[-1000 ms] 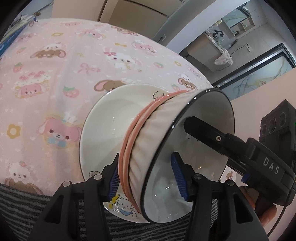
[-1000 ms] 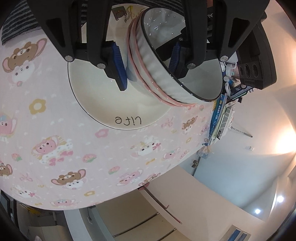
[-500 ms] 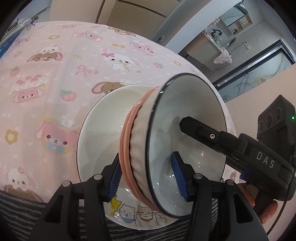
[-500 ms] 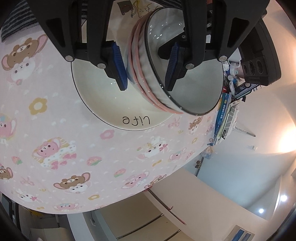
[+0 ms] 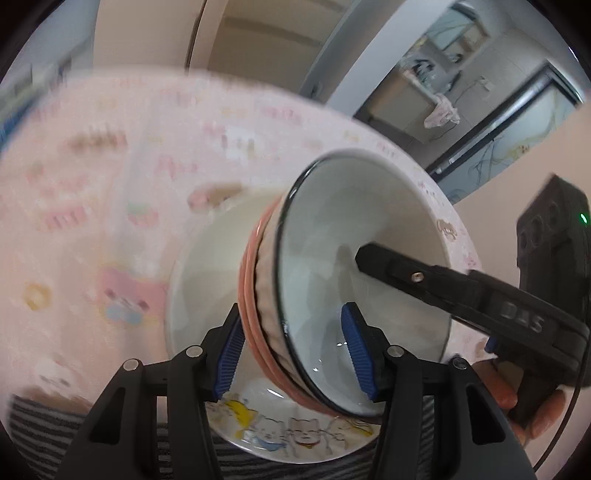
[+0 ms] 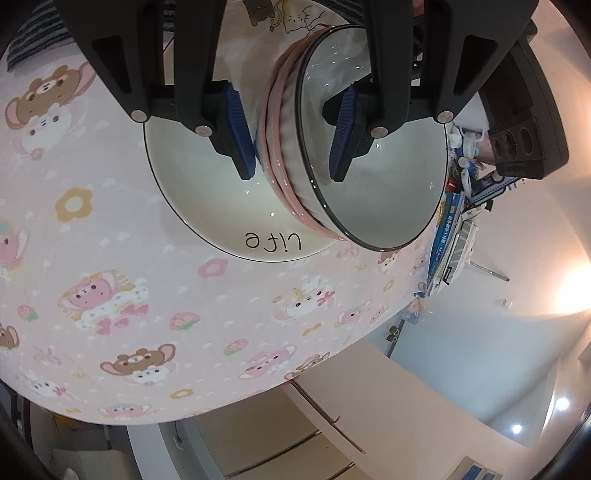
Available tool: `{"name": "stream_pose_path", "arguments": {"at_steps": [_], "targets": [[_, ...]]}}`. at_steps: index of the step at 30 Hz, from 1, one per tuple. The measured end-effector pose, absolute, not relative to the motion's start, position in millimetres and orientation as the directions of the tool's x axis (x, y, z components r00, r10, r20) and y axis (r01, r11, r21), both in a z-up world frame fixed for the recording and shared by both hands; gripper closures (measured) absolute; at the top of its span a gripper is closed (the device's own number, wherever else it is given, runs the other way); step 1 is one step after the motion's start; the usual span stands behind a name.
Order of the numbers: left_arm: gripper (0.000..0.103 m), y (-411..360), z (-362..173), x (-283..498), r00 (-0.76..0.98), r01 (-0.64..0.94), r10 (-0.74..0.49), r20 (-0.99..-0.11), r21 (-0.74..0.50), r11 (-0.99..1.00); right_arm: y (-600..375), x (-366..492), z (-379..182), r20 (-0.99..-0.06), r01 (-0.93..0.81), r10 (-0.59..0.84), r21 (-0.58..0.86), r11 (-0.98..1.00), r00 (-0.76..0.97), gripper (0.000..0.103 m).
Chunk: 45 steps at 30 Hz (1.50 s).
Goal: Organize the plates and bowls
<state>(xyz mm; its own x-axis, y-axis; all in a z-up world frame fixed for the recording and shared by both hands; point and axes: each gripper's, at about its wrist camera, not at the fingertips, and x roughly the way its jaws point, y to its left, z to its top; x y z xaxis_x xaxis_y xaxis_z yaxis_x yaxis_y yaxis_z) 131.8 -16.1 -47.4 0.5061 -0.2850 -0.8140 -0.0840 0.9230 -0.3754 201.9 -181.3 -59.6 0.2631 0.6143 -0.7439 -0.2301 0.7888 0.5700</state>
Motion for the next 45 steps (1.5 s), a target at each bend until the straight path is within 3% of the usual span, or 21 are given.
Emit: {"name": "stream_pose_path", "arguments": {"at_steps": [6, 10, 13, 15, 18, 21, 23, 26, 28, 29, 31, 34, 36, 41, 45], "targets": [[0.048, -19.2, 6.4, 98.1, 0.684, -0.042, -0.147, -0.715, -0.240, 0.970, -189.9, 181.9, -22.0, -0.720, -0.313, 0.545, 0.448, 0.838, 0.429, 0.061], [0.038, -25.4, 33.3, 67.1, 0.791, 0.004, -0.104, -0.603, -0.165, 0.986, -197.9, 158.0, 4.4, -0.674, -0.378, 0.525, 0.370, 0.849, 0.519, 0.061], [0.037, -27.9, 47.4, 47.7, 0.851, 0.001, -0.065, -0.521, -0.122, 0.993, -206.8, 140.3, 18.7, -0.622, -0.419, 0.547, 0.356, 0.835, 0.560, 0.061], [0.029, -27.8, 57.3, 29.9, 0.912, -0.041, 0.000, -0.411, -0.092, 0.995, -209.4, 126.8, 28.0, -0.586, -0.433, 0.529, 0.311, 0.846, 0.614, 0.060], [0.021, -19.1, 70.9, 5.8, 0.960, -0.003, -0.040, -0.276, -0.153, 0.988, -214.6, 108.1, 41.6, -0.525, -0.448, 0.514, 0.259, 0.855, 0.678, 0.057], [0.016, -18.0, 85.8, -22.9, 0.988, -0.010, -0.008, -0.155, -0.112, 0.994, -221.3, 89.7, 56.2, -0.446, -0.468, 0.497, 0.181, 0.865, 0.745, 0.048], [0.000, -22.5, 94.8, -36.9, 0.995, -0.023, 0.020, -0.094, -0.033, 0.999, -224.2, 76.6, 62.2, -0.387, -0.464, 0.465, 0.103, 0.880, 0.796, 0.046], [0.000, -25.7, 98.6, -46.5, 0.997, 0.044, -0.043, -0.070, 0.010, 0.999, -232.8, 61.5, 66.3, -0.303, -0.445, 0.447, 0.081, 0.892, 0.842, 0.033], [0.000, -25.2, 95.3, -51.9, 0.999, 0.020, -0.020, -0.033, 0.004, 1.000, -241.9, 53.0, 68.0, -0.239, -0.447, 0.461, 0.116, 0.887, 0.854, 0.004], [0.000, -24.8, 92.6, -52.2, 1.000, 0.015, -0.015, -0.020, -0.003, 1.000, -246.8, 49.6, 68.0, -0.208, -0.442, 0.462, 0.135, 0.887, 0.862, 0.001], [0.000, -25.2, 86.0, -50.3, 0.999, 0.035, -0.035, -0.010, -0.003, 0.999, -251.6, 43.9, 67.6, -0.170, -0.423, 0.444, 0.144, 0.895, 0.880, 0.000], [0.000, -29.7, 70.2, -43.1, 1.000, 0.021, -0.021, -0.005, 0.036, 0.999, -246.3, 49.8, 58.7, -0.204, -0.408, 0.416, 0.085, 0.909, 0.886, 0.000], [0.000, -32.1, 59.1, -45.2, 0.999, -0.036, 0.036, 0.000, 0.026, 0.999, -244.1, 55.7, 50.0, -0.212, -0.372, 0.385, 0.100, 0.923, 0.898, 0.000], [0.000, -24.7, 27.0, -35.4, 0.997, -0.068, 0.067, -0.040, -0.008, 0.998, -246.3, 61.1, 27.2, -0.211, -0.382, 0.403, 0.135, 0.914, 0.891, 0.000], [0.000, -27.3, 6.7, -30.8, 0.996, -0.059, 0.060, -0.059, 0.014, 0.998, -252.3, 69.4, 7.9, -0.263, -0.375, 0.403, 0.153, 0.915, 0.877, 0.000]]}}
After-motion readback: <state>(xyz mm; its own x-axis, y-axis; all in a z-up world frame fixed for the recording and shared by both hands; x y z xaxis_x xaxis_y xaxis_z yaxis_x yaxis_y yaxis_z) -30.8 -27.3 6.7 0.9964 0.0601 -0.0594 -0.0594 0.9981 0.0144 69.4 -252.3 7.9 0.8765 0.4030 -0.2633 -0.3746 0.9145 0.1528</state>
